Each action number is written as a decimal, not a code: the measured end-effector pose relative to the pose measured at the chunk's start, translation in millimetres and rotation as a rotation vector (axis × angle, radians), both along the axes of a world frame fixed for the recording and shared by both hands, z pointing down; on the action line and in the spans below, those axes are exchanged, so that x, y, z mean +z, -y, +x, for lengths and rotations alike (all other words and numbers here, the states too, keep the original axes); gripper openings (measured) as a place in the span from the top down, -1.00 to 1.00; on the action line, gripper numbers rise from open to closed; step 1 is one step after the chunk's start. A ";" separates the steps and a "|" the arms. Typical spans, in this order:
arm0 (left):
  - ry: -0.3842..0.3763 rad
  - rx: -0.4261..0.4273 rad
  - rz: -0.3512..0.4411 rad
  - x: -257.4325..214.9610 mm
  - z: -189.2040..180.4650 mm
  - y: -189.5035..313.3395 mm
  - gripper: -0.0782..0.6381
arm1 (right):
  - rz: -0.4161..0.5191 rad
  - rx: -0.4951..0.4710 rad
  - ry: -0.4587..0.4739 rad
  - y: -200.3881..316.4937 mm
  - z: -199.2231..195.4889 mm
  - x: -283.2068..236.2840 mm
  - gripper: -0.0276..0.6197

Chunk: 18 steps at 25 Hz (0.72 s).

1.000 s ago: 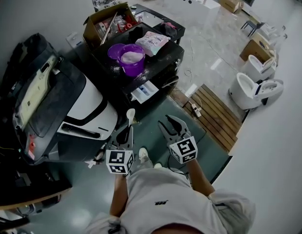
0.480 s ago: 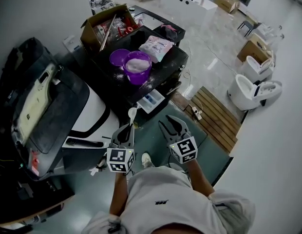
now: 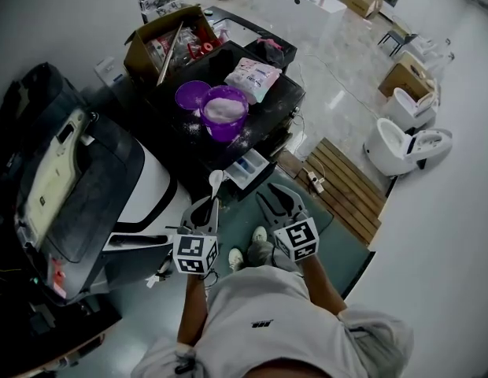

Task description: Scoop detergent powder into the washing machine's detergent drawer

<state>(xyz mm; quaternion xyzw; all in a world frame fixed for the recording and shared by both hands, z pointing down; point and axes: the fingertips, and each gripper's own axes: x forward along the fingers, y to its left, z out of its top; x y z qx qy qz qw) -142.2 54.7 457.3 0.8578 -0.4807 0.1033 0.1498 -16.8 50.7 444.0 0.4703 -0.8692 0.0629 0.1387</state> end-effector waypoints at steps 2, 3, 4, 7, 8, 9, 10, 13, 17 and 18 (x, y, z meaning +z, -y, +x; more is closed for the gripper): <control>0.002 -0.001 -0.005 1.3 -0.2 7.5 0.74 | -0.002 -0.001 0.002 8.6 0.0 0.7 0.48; 0.003 -0.003 -0.007 1.9 -0.1 11.6 0.73 | -0.004 -0.001 0.005 13.3 0.3 1.3 0.48; 0.005 -0.005 -0.009 2.4 0.2 16.0 0.73 | -0.006 -0.003 0.007 18.2 0.9 2.1 0.48; 0.012 -0.015 -0.011 3.3 2.1 31.6 0.73 | -0.015 -0.017 0.012 34.1 2.4 6.3 0.48; 0.014 -0.020 -0.009 3.5 2.6 38.0 0.73 | -0.016 -0.025 0.014 40.3 2.2 7.8 0.48; 0.017 -0.027 -0.008 3.7 2.7 44.9 0.73 | -0.017 -0.036 0.015 47.2 1.5 9.2 0.48; 0.020 -0.035 -0.008 4.0 2.5 52.1 0.73 | -0.018 -0.046 0.015 54.5 0.6 10.3 0.48; 0.023 -0.053 -0.005 3.5 4.4 74.1 0.73 | -0.018 -0.077 0.015 77.9 -1.0 10.9 0.48; 0.031 -0.073 -0.011 2.0 9.0 101.0 0.73 | -0.017 -0.106 0.023 109.4 0.2 7.7 0.48; 0.034 -0.078 -0.015 1.6 9.8 106.9 0.73 | -0.019 -0.112 0.026 116.5 0.9 7.0 0.48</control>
